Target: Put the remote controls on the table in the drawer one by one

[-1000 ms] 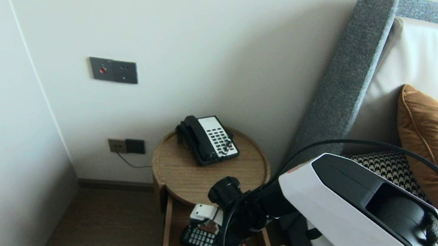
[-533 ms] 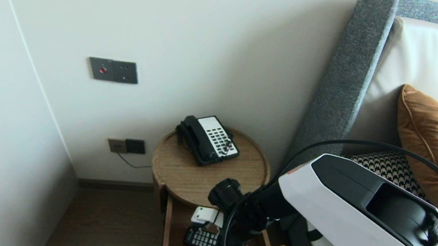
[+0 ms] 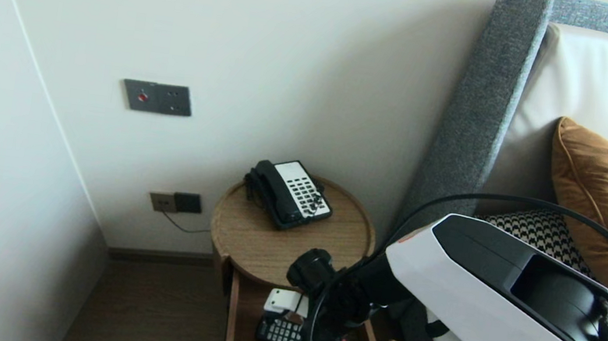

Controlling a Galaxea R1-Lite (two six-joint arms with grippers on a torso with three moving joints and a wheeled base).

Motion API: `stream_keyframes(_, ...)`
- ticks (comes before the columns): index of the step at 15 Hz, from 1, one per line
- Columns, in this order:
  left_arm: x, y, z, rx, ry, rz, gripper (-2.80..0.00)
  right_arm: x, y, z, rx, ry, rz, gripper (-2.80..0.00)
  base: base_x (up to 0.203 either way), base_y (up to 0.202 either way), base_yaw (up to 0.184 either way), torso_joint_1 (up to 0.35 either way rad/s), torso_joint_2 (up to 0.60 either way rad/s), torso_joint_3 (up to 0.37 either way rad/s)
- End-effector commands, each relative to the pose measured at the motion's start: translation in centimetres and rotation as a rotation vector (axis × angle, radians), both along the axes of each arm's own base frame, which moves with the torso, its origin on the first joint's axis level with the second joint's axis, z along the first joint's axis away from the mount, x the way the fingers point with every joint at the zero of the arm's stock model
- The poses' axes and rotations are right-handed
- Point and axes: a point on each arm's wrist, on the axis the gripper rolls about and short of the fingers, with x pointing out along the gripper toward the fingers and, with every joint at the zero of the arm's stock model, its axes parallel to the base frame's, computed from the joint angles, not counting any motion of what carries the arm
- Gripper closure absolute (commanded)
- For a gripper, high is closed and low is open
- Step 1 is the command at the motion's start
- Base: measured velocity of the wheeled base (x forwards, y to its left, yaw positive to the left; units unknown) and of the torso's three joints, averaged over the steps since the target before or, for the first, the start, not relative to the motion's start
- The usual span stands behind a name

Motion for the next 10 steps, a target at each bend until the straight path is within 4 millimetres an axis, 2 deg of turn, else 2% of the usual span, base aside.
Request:
stream_keyframes(1, -0.01, 0.00, 0.00, 0.000, -0.002, 0.000, 0.00, -0.12, -0.18, -0.11, -0.009, 0.006, 0.008, 0.00, 0.000, 0.000, 0.000, 0.000, 0.00, 0.000)
stream_keyframes(5, -0.01, 0.00, 0.00, 0.000, -0.002, 0.000, 0.00, -0.37, -0.40, -0.23, -0.034, 0.045, 0.004, 0.00, 0.000, 0.000, 0.000, 0.000, 0.00, 0.000)
stream_keyframes(6, -0.01, 0.00, 0.01, 0.000, -0.003, 0.000, 0.00, -0.29, -0.34, -0.17, -0.031, 0.042, 0.004, -2.80, 0.000, 0.000, 0.000, 0.000, 0.00, 0.000)
stream_keyframes(10, -0.01, 0.00, 0.00, 0.000, -0.002, 0.000, 0.00, -0.38, -0.42, -0.08, -0.033, 0.042, 0.004, -2.80, 0.000, 0.000, 0.000, 0.000, 0.00, 0.000)
